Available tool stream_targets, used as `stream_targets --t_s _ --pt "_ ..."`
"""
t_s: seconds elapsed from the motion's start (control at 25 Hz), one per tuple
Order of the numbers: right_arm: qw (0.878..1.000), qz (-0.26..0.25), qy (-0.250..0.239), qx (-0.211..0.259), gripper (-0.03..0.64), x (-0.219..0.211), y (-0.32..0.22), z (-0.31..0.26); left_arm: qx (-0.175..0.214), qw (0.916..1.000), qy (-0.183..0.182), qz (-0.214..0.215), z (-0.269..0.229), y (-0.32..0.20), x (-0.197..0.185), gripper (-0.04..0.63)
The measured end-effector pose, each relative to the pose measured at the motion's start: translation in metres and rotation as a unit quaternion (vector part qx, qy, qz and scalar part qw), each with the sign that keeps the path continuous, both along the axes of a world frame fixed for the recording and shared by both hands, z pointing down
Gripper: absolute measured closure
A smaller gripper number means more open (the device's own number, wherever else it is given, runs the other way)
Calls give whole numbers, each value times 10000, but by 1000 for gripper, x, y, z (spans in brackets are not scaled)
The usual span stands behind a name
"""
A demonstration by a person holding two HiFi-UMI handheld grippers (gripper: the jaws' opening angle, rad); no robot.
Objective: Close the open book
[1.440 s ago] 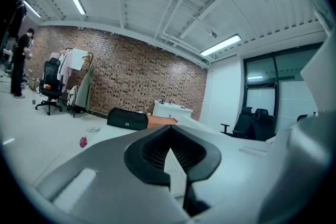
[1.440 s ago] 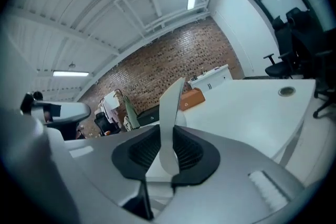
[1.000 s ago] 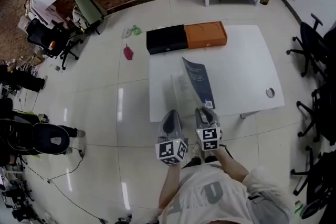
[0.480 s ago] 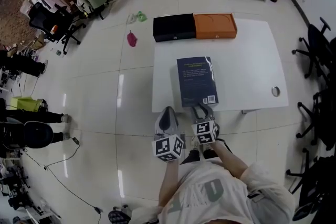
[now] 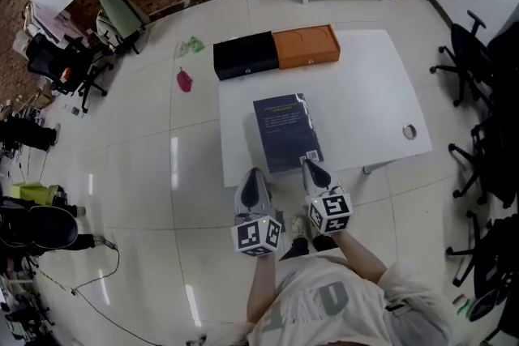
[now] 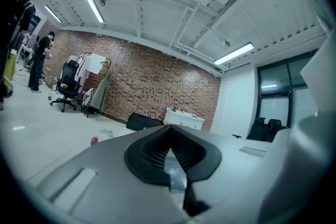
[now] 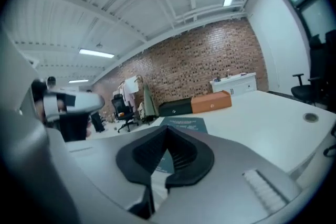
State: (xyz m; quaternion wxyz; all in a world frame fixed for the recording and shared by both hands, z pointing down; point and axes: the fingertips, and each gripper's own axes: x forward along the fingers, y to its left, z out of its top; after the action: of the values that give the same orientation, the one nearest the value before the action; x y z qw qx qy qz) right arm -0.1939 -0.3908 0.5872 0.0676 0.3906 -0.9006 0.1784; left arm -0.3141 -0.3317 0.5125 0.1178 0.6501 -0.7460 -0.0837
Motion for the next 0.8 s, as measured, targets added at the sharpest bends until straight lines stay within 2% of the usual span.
stream_targets --t_s 0.12,0.2,0.44,0.6,0.8 --pt "9969 555 -562 1 614 32 -4 -36 195 9994 6 271 -7 -4 9 580" --pt "9936 825 -770 88 614 50 4 -55 230 9988 45 425 -9 2 15 580" --pt "9844 1075 -1164 771 614 95 43 -113 483 9979 -144 412 -34 50 30 580" --pt "9875 980 -936 810 614 130 96 -96 562 9977 -308 216 -41 107 52 580" --pt "9872 902 -1116 692 614 209 213 -73 867 9954 -378 135 -40 219 124 580"
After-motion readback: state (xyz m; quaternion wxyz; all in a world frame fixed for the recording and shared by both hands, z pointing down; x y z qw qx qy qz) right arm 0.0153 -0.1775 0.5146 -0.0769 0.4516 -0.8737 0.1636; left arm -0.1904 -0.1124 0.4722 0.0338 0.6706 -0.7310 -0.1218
